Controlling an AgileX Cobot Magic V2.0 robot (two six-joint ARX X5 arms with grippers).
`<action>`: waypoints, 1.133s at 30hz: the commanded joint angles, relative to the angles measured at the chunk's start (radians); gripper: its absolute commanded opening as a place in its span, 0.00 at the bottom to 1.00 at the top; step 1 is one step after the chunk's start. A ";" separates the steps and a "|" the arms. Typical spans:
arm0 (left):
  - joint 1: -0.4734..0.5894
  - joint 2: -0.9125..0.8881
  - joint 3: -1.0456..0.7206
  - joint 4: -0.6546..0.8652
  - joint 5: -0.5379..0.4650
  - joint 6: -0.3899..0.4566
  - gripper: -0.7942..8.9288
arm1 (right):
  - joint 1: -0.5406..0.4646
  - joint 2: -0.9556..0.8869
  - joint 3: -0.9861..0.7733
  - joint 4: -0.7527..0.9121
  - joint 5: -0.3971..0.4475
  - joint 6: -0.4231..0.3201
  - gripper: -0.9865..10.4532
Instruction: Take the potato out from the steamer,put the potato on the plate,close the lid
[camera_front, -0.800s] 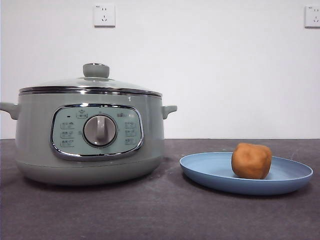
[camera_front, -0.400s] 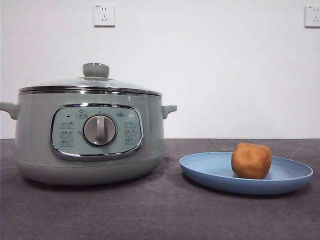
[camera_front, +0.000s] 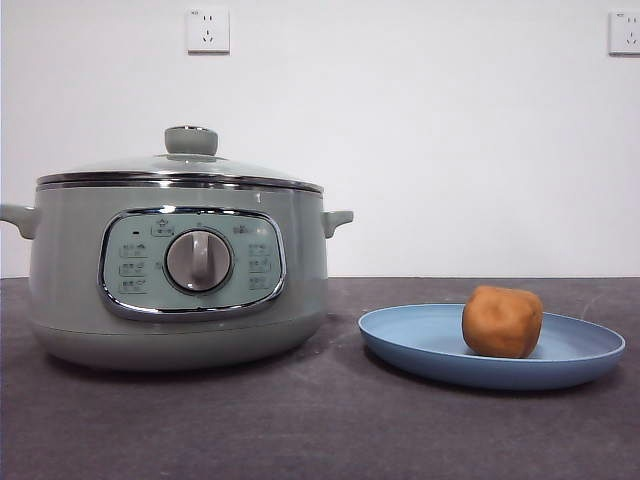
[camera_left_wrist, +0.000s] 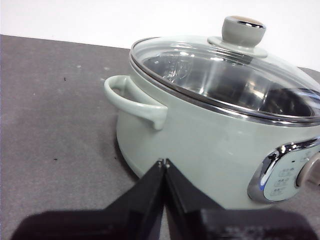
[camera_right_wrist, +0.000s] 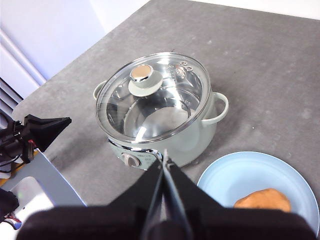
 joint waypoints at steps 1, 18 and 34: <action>0.003 -0.002 -0.013 0.002 -0.001 -0.006 0.08 | 0.001 -0.001 0.000 0.004 -0.001 -0.005 0.08; 0.003 -0.002 -0.013 0.002 -0.001 -0.006 0.08 | -0.065 -0.004 -0.006 -0.034 0.268 -0.047 0.09; 0.003 -0.002 -0.013 0.002 -0.001 -0.006 0.08 | -0.414 -0.550 -0.933 0.628 0.266 0.043 0.09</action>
